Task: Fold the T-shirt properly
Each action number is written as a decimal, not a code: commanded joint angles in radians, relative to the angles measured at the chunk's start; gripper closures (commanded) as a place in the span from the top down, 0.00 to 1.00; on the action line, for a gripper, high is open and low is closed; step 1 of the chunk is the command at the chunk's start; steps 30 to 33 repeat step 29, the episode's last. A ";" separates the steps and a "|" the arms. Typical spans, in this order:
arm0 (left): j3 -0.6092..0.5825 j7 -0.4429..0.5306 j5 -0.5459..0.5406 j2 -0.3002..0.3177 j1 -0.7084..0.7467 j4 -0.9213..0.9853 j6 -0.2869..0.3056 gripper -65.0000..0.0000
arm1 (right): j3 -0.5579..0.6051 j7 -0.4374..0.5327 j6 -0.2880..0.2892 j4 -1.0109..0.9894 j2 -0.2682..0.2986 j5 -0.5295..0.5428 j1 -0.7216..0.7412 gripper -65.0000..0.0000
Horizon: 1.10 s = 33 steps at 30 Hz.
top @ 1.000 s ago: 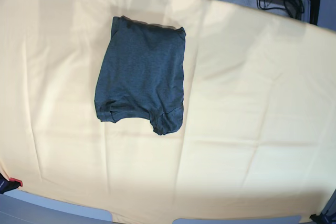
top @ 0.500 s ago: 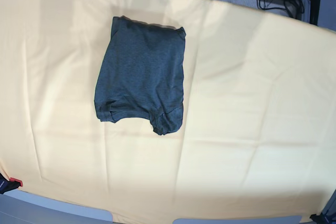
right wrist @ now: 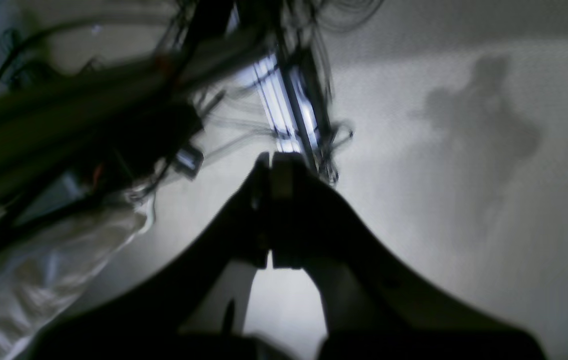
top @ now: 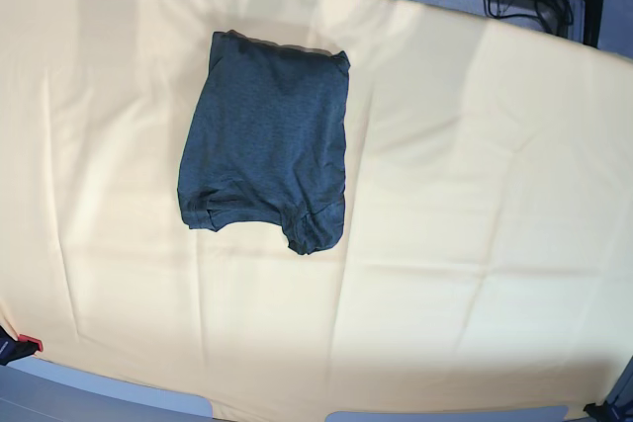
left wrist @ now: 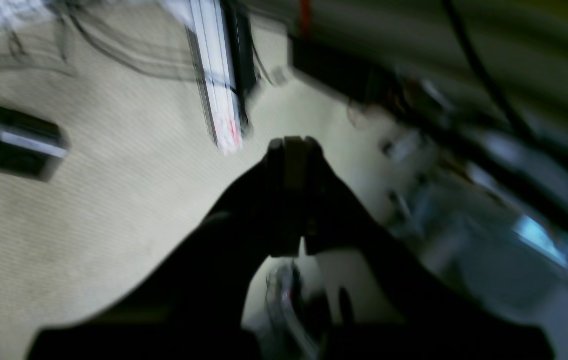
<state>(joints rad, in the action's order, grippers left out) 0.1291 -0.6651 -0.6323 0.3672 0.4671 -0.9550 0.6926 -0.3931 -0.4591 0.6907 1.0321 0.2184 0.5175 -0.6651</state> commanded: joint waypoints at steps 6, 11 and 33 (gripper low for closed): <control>0.002 0.351 0.358 -0.053 -0.212 0.233 -0.053 0.00 | 0.101 0.242 -0.132 -0.215 0.012 -0.296 0.186 0.00; -0.008 0.434 0.411 -0.084 -0.340 0.386 -0.182 0.00 | 0.222 0.295 -0.246 -0.279 0.012 -0.391 0.273 0.00; -0.343 0.690 0.362 -0.257 -0.244 0.402 -0.634 0.00 | 0.429 0.354 -0.428 -0.279 -0.029 -0.444 0.310 0.00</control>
